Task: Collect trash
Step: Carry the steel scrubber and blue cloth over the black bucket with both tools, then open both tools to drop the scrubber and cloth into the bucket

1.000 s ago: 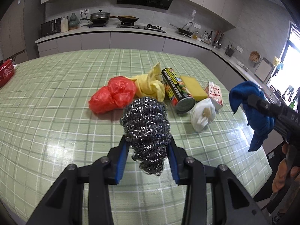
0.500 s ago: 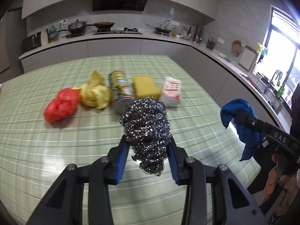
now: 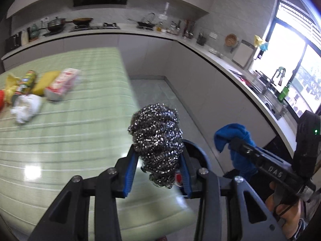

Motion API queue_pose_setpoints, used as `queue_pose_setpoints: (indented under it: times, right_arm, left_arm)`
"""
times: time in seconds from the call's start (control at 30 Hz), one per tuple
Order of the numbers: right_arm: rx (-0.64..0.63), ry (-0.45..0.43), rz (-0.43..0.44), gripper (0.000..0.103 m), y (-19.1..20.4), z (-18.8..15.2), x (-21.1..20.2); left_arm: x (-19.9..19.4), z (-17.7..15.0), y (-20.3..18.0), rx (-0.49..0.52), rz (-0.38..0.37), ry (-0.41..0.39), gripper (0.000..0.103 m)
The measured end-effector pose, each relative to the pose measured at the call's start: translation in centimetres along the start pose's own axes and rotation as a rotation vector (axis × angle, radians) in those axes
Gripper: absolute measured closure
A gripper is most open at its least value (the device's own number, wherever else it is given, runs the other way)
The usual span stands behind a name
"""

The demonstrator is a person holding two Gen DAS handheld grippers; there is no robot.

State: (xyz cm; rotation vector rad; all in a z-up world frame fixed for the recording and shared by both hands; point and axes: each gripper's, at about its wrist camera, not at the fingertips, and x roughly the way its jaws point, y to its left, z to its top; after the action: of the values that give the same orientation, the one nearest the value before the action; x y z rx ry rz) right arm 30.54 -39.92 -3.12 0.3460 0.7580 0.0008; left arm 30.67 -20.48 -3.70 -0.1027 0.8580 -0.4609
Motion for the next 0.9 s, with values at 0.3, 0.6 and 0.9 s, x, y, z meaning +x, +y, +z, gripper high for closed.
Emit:
queue_pose_setpoints:
  times: [0.3, 0.6, 0.9]
  right_arm:
    - [0.055, 0.059, -0.028, 0.063, -9.6, -1.8, 1.7]
    - [0.090, 0.123, 0.018, 0.060, -14.2, -3.4, 9.3]
    - [0.110, 0.151, 0.027, 0.035, -16.5, -3.0, 14.3]
  left_arm:
    - [8.3, -2.0, -7.5, 0.048, -0.010, 0.119, 0.062]
    - [14.6, -5.0, -7.4, 0.014, 0.097, 0.192, 0.052]
    - [17.8, -6.3, -6.6, -0.042, 0.194, 0.216, 0.030]
